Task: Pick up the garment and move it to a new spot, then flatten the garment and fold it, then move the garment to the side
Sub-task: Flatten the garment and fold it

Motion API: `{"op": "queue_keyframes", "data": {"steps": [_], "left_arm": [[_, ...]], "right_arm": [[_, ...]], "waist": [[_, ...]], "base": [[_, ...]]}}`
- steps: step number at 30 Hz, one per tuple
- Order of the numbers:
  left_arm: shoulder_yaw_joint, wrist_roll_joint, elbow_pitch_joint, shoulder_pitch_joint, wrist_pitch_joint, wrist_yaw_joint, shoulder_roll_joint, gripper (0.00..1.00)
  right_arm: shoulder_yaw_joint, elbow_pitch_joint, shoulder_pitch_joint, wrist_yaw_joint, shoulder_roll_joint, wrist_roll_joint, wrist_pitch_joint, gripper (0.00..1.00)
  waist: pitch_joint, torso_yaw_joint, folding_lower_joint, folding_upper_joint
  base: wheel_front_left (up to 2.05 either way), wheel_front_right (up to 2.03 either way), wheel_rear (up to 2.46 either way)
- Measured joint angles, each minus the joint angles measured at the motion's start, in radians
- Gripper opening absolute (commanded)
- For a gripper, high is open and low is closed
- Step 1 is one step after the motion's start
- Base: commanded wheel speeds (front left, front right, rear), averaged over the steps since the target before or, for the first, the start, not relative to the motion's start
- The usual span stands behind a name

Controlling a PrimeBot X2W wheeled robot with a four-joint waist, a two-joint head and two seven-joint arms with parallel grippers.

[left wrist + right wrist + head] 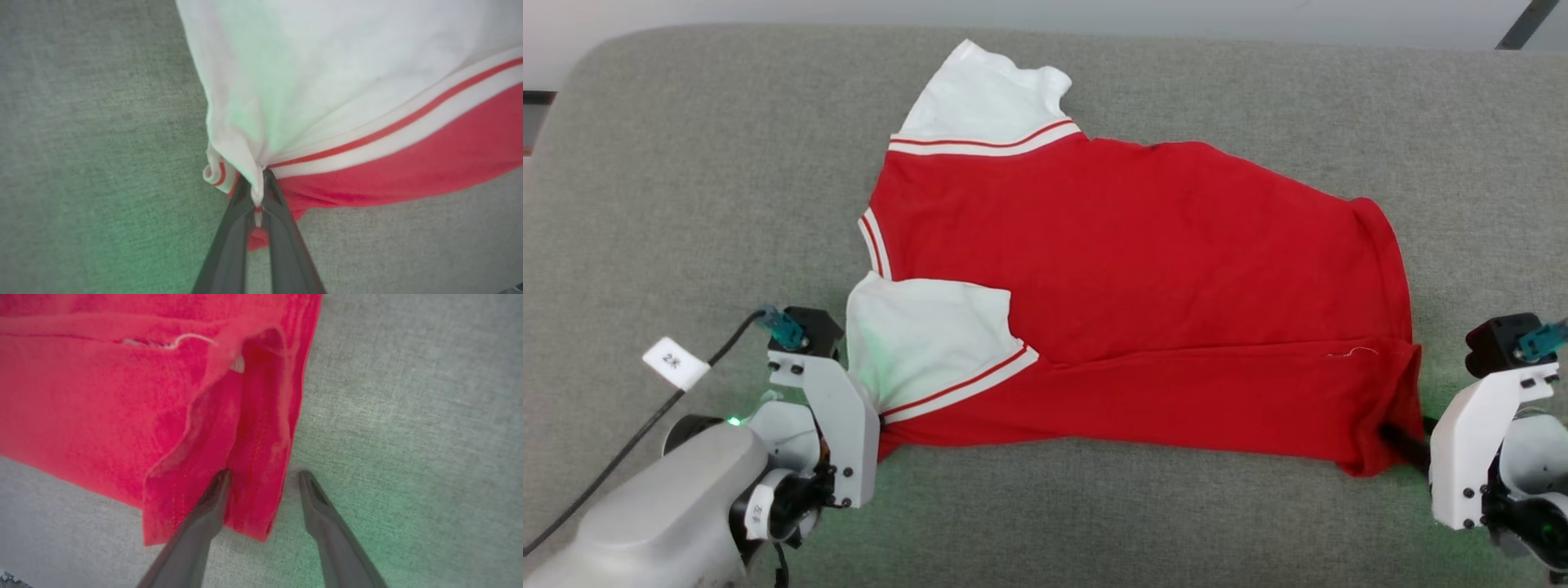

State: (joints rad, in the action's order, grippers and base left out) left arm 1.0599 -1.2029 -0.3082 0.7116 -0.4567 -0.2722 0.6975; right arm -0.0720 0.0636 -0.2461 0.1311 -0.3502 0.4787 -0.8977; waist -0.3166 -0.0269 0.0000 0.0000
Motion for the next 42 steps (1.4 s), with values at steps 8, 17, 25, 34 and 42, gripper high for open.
{"op": "queue_keyframes", "data": {"steps": [8, 17, 25, 34, 42], "left_arm": [[0.004, -0.002, -0.022, 0.0, 0.002, 0.017, -0.006, 0.0], [0.03, -0.004, 0.065, -0.021, -0.058, -0.01, 0.04, 0.0], [0.047, -0.011, 0.22, -0.062, -0.116, -0.081, 0.117, 0.0], [0.065, -0.03, 0.306, -0.126, -0.132, -0.125, 0.151, 0.0], [0.076, -0.041, 0.256, -0.163, -0.105, -0.104, 0.125, 0.08]], "right_arm": [[-0.013, 0.038, -0.014, 0.0, -0.028, 0.031, 0.008, 0.0], [0.0, -0.001, 0.04, 0.0, -0.065, 0.06, -0.021, 0.0], [0.04, -0.107, 0.133, 0.0, -0.078, 0.069, -0.1, 0.0], [0.094, -0.185, 0.234, 0.0, -0.033, 0.056, -0.15, 0.0], [0.092, -0.176, 0.263, 0.0, 0.001, 0.038, -0.146, 0.0]], "waist": [[0.029, -0.004, 0.0, 0.0], [0.104, -0.009, 0.0, 0.0], [0.173, -0.013, 0.0, 0.0001], [0.196, -0.018, 0.0, 0.0], [0.2, -0.011, 0.0, 0.0]], "base": [[0.0, 0.0, 0.0], [0.0, 0.0, 0.0], [0.0, 0.0, 0.0], [0.0, 0.0, 0.0], [0.0, 0.0, 0.0]]}}
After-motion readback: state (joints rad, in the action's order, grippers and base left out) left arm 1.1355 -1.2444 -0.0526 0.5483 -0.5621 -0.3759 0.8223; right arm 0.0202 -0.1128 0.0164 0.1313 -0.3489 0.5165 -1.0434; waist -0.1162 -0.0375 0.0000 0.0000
